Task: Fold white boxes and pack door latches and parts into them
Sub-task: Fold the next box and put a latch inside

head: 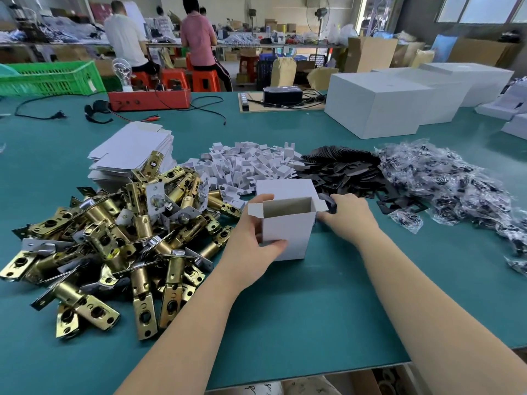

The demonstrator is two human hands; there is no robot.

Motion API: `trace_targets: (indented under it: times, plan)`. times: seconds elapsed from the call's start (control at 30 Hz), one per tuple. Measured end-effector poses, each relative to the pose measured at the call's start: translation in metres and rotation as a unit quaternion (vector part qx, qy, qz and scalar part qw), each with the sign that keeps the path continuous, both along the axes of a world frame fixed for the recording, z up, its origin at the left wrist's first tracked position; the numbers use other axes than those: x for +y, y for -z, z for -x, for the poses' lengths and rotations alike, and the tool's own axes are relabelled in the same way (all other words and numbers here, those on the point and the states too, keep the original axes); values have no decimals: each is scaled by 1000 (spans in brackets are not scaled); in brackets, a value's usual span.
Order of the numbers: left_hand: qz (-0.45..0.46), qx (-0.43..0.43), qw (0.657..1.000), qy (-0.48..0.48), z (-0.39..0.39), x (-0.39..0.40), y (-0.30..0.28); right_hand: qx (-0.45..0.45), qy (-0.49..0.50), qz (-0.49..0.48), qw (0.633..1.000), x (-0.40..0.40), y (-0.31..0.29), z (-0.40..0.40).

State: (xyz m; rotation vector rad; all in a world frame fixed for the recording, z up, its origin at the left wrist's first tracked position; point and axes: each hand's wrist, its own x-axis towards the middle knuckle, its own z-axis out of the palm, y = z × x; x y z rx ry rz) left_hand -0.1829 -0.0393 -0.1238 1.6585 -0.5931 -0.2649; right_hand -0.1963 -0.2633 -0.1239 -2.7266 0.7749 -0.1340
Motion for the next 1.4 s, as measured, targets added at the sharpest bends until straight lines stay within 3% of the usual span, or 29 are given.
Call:
trace_targets:
  times: [0.1,0.23,0.4,0.47,0.53,0.7,0.77,0.87,1.0,1.2,1.4]
  plan:
    - [0,-5,1000,11,1,1,1,-16,46,50,998,2,8,-2]
    - [-1,-4,1000,15,-1,2,3,-83,36,68,994,-1,18,-1]
    - [-18,-2,1000,6,-6,-3,5,-231,52,-156,959,-11,21,5]
    - [-22,2,1000,6,-6,-4,5,-295,64,-250,920,-15,20,7]
    - [-25,0,1000,8,-7,-4,6,-353,86,-374,854,-15,18,8]
    - [-26,-3,1000,6,-7,-4,7,-415,78,-600,679,-14,9,14]
    - [-26,-7,1000,3,-7,-4,8,-419,66,-645,636,-12,6,16]
    - [-28,-12,1000,0,-7,-4,9,-383,53,-649,655,-7,2,16]
    - [-30,-15,999,-3,-8,-4,10,-349,-13,-612,710,4,-12,18]
    - [-28,-9,1000,-8,-9,-5,9,-423,-94,-573,696,30,-54,23]
    - [-19,3,1000,-2,-8,-4,7,-418,-204,-343,816,52,-73,22]
